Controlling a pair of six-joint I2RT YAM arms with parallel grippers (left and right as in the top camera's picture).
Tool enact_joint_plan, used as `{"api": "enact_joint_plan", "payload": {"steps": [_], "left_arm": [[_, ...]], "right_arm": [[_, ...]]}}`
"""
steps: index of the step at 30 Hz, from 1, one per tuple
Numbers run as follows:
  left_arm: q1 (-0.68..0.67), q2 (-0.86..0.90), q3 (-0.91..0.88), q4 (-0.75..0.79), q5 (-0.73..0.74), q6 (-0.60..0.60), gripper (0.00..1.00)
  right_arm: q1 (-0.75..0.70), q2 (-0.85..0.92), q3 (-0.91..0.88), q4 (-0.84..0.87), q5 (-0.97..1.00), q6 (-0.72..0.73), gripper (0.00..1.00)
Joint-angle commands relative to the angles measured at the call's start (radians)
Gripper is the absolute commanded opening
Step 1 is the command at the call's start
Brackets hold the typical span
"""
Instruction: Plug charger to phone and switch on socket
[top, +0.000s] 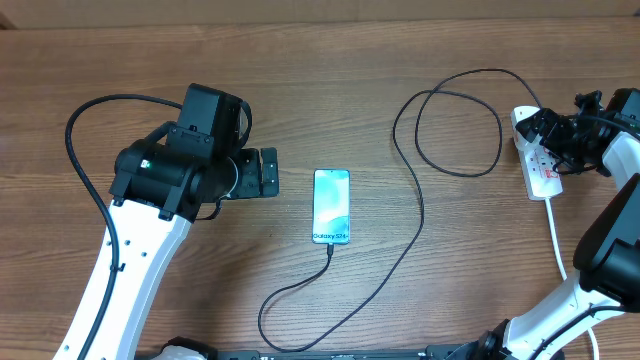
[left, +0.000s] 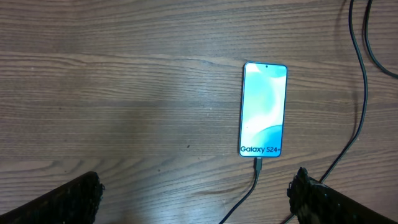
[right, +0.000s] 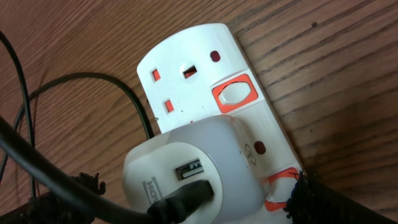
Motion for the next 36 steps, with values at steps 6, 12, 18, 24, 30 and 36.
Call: {"api": "enact_joint_plan", "payload": {"steps": [6, 12, 18, 24, 30, 36], "left_arm": [[0.007, 0.007, 0.021, 0.001, -0.014, 0.023, 1.0], [0.007, 0.007, 0.021, 0.001, -0.014, 0.023, 0.99], [0.007, 0.007, 0.021, 0.001, -0.014, 0.023, 1.0], [0.007, 0.007, 0.021, 0.001, -0.014, 0.023, 1.0], [0.007, 0.007, 0.021, 0.001, -0.014, 0.022, 1.0], [0.007, 0.007, 0.021, 0.001, -0.014, 0.022, 1.0]], "right_arm": [[0.042, 0.014, -0.012, -0.028, -0.151, 0.01, 1.0], [0.042, 0.014, -0.012, -0.037, -0.176, -0.005, 1.0], [0.042, 0.014, -0.013, -0.037, -0.177, -0.005, 1.0], [0.042, 0.014, -0.013, -0.039, -0.176, -0.005, 1.0], [0.042, 0.014, -0.013, -0.042, -0.176, -0.005, 1.0], [0.041, 0.014, -0.012, -0.039, -0.155, 0.079, 1.0]]}}
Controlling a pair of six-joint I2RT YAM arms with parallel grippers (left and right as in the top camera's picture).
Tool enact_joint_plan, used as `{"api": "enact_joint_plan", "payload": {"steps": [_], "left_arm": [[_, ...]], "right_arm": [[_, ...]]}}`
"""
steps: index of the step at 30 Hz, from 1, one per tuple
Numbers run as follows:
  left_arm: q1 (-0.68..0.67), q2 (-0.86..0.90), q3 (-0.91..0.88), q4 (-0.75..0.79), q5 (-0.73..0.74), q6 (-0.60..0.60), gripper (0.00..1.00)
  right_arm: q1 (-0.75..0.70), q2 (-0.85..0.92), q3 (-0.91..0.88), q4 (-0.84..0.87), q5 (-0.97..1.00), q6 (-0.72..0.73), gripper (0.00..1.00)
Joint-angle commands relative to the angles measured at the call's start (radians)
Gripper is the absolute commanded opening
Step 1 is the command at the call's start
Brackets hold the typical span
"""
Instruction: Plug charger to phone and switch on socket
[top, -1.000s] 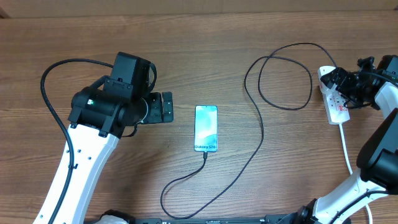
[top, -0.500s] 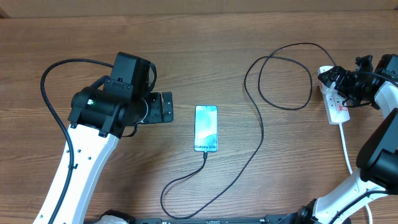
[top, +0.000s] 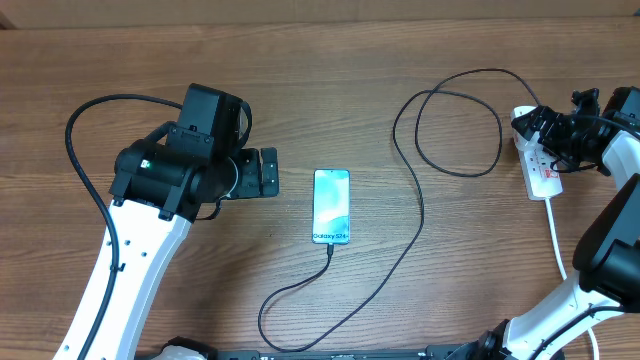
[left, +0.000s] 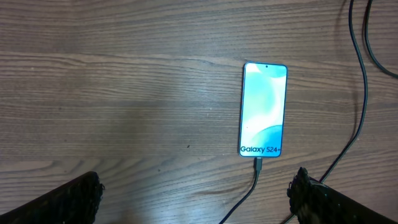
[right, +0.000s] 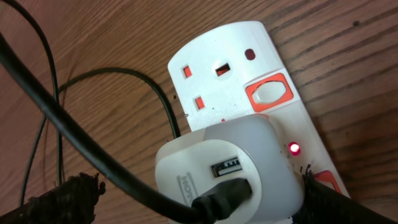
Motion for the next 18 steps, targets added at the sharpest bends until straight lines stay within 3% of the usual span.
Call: {"api": "enact_joint_plan", "payload": {"steps": [1, 18], "left_arm": [[0.007, 0.007, 0.021, 0.001, -0.014, 0.022, 1.0], [0.007, 0.007, 0.021, 0.001, -0.014, 0.022, 1.0]], "right_arm": [[0.036, 0.018, -0.017, -0.023, -0.073, 0.104, 1.0], [0.036, -0.069, 0.016, -0.16, 0.161, 0.2, 1.0]]}}
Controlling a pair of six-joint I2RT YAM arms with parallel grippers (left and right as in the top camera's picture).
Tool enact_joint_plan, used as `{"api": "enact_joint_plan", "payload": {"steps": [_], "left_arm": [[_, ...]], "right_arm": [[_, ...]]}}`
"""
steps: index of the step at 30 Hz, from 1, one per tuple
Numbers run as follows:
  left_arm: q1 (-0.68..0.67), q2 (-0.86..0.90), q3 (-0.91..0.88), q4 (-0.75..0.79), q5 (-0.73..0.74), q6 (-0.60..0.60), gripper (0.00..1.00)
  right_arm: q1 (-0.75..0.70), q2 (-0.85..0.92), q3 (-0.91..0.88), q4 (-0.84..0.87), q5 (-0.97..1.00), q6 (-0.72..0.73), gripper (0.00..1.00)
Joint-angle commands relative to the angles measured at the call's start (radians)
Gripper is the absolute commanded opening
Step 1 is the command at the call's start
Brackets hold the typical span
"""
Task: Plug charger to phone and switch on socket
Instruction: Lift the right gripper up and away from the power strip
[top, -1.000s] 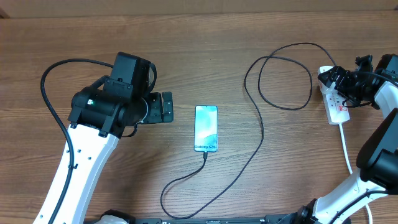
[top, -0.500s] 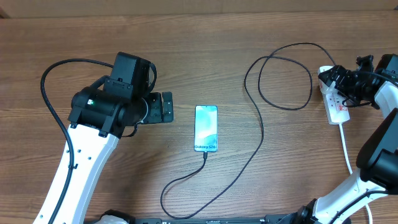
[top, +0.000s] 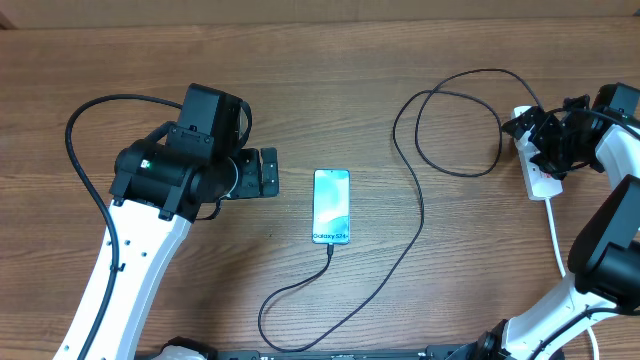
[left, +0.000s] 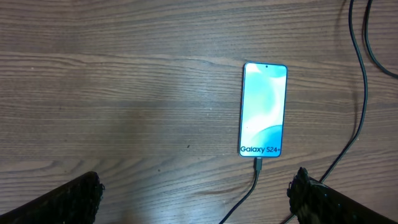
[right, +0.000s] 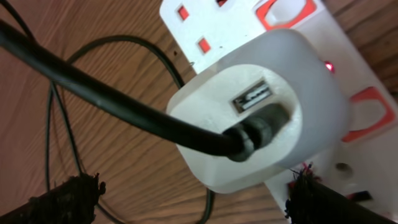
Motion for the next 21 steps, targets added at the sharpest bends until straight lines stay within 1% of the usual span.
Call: {"api": "enact_joint_plan", "payload": {"steps": [1, 9, 13, 21], "left_arm": [[0.007, 0.007, 0.021, 0.001, -0.014, 0.023, 1.0], [0.007, 0.007, 0.021, 0.001, -0.014, 0.023, 1.0], [0.007, 0.007, 0.021, 0.001, -0.014, 0.022, 1.0], [0.007, 0.007, 0.021, 0.001, -0.014, 0.023, 1.0]], "right_arm": [[-0.005, -0.061, -0.005, -0.015, 0.101, 0.043, 1.0], [-0.005, -0.211, -0.005, -0.076, 0.159, 0.069, 1.0], [-0.004, -0.283, -0.005, -0.128, 0.21, 0.091, 1.0], [-0.004, -0.433, -0.005, -0.222, 0.247, 0.117, 1.0]]}}
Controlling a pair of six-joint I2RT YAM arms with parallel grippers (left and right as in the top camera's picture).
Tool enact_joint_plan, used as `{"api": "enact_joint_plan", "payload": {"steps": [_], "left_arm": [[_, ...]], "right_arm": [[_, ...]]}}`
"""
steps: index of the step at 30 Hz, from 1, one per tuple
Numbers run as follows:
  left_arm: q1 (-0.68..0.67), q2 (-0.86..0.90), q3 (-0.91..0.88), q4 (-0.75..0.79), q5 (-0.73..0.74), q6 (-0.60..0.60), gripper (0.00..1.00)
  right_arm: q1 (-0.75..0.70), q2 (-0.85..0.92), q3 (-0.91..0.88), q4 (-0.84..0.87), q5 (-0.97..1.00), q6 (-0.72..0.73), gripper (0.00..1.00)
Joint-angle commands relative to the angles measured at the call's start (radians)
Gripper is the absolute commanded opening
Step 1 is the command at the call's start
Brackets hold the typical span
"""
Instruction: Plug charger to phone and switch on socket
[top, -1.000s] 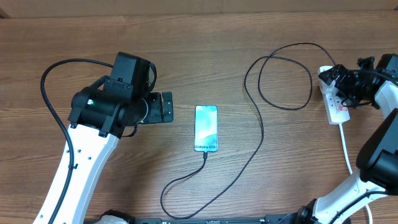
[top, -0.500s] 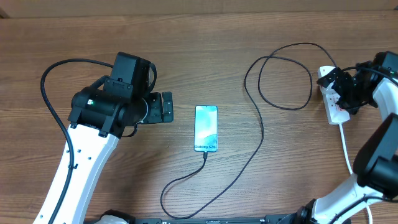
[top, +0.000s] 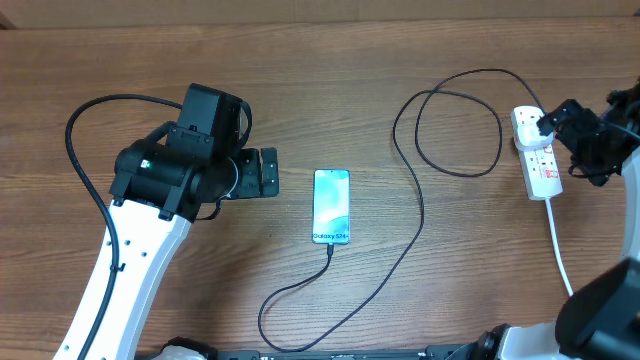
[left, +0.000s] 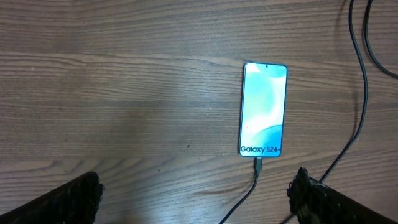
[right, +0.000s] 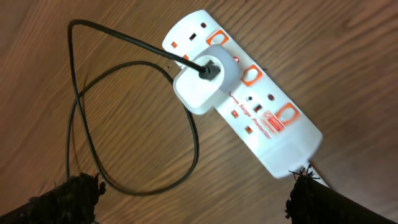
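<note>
The phone (top: 331, 206) lies screen up at the table's middle, also in the left wrist view (left: 263, 110). A black cable (top: 420, 210) is plugged into its lower end (left: 257, 165) and runs to the white charger adapter (right: 204, 87). That adapter sits in the white power strip (top: 536, 152) at the right. The whole power strip (right: 273, 124) shows below my right gripper (top: 572, 148), which hangs open just right of it, holding nothing. My left gripper (top: 262, 172) rests open left of the phone.
The cable forms a wide loop (top: 450, 120) left of the strip. The strip's white cord (top: 555, 240) runs toward the front right. The left arm's black cable (top: 90, 130) arcs over the far left of the wooden table (top: 300, 70).
My right gripper was close over the adapter and is now higher and further right, so the whole strip shows in its wrist view. The left gripper, phone and cable have not moved.
My right gripper was low over the strip with a fingertip by the switch beside the adapter, the indicator dark. Then a red light glowed next to the adapter. After that the gripper had shifted over the adapter, and now it hangs clear of the strip.
</note>
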Motion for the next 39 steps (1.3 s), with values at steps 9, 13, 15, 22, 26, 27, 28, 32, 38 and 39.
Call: {"api": "enact_joint_plan", "payload": {"steps": [9, 13, 15, 22, 26, 27, 28, 32, 38, 39], "left_arm": [[0.007, 0.007, 0.021, 0.001, -0.013, 0.023, 0.99], [0.007, 0.007, 0.021, 0.001, -0.013, 0.023, 1.0], [0.007, 0.007, 0.021, 0.001, -0.013, 0.023, 1.0], [0.007, 0.007, 0.021, 0.001, -0.013, 0.023, 1.0], [0.007, 0.007, 0.021, 0.001, -0.013, 0.023, 1.0], [0.007, 0.007, 0.021, 0.001, -0.013, 0.023, 1.0], [0.007, 0.007, 0.021, 0.001, -0.013, 0.023, 1.0], [0.007, 0.007, 0.021, 0.001, -0.013, 0.023, 1.0], [0.007, 0.007, 0.021, 0.001, -0.013, 0.023, 0.99], [0.007, 0.007, 0.021, 0.001, -0.013, 0.023, 0.99]], "right_arm": [[-0.002, -0.242, -0.002, -0.119, 0.118, 0.04, 1.0], [-0.002, -0.305, -0.002, -0.156, 0.117, 0.042, 1.0], [-0.002, -0.326, -0.002, -0.177, 0.117, 0.04, 1.0], [-0.002, -0.344, -0.003, -0.217, 0.109, 0.044, 1.0], [-0.002, -0.343, -0.003, -0.216, 0.109, 0.044, 1.0], [-0.002, -0.343, -0.003, -0.216, 0.109, 0.044, 1.0], [-0.002, -0.343, -0.003, -0.216, 0.109, 0.044, 1.0], [-0.002, -0.343, -0.003, -0.216, 0.109, 0.043, 1.0], [-0.002, -0.343, -0.003, -0.216, 0.109, 0.043, 1.0], [-0.002, -0.343, -0.003, -0.216, 0.109, 0.043, 1.0]]}}
